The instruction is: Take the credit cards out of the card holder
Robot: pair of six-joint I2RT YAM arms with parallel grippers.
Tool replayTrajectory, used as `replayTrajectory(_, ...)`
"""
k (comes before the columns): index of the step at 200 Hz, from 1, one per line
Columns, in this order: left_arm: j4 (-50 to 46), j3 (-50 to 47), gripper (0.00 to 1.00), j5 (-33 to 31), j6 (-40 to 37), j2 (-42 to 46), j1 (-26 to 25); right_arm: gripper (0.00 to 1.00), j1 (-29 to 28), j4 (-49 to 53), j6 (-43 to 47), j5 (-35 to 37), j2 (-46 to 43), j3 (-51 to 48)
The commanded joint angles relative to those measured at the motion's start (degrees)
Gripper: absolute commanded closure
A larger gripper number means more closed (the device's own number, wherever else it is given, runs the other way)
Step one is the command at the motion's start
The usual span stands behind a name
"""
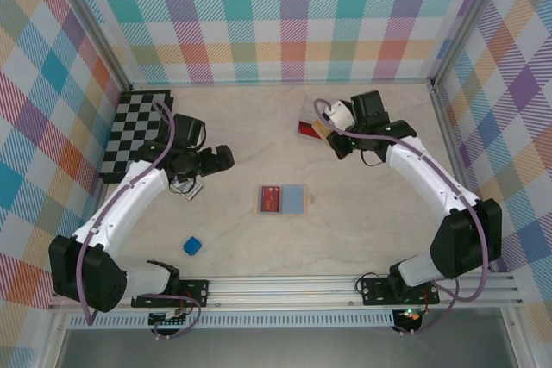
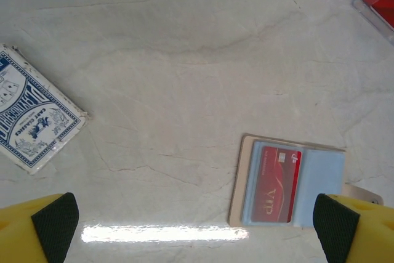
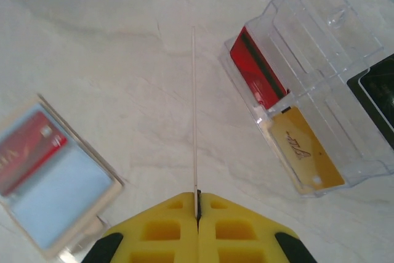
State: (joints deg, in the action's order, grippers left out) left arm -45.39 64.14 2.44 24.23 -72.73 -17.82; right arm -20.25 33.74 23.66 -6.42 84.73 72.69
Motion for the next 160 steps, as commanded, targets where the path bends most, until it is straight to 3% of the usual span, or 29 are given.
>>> replayTrajectory(1,-1.4,-0.9,0.0,-0.5,-1.8,1.3,1.1,1.0,3.5,3.9,15.1,-2.8,3.9,4.4)
replayTrajectory(53,-3.2,-0.5,0.0,-3.5,-0.9,-0.2,1.2,1.0,8.4,5.0,24.0,-2.9,13.2,11.2)
replayTrajectory(100,-2.9,-0.7,0.0,-3.1,-1.6,-0.7,1.2,1.0,8.8,4.9,33.6,-3.5,20.3,14.6)
replayTrajectory(160,-1.3,-1.4,0.0,-3.1,-2.3,-0.1,1.2,1.0,9.4,6.6,38.3,0.7,27.6,20.1)
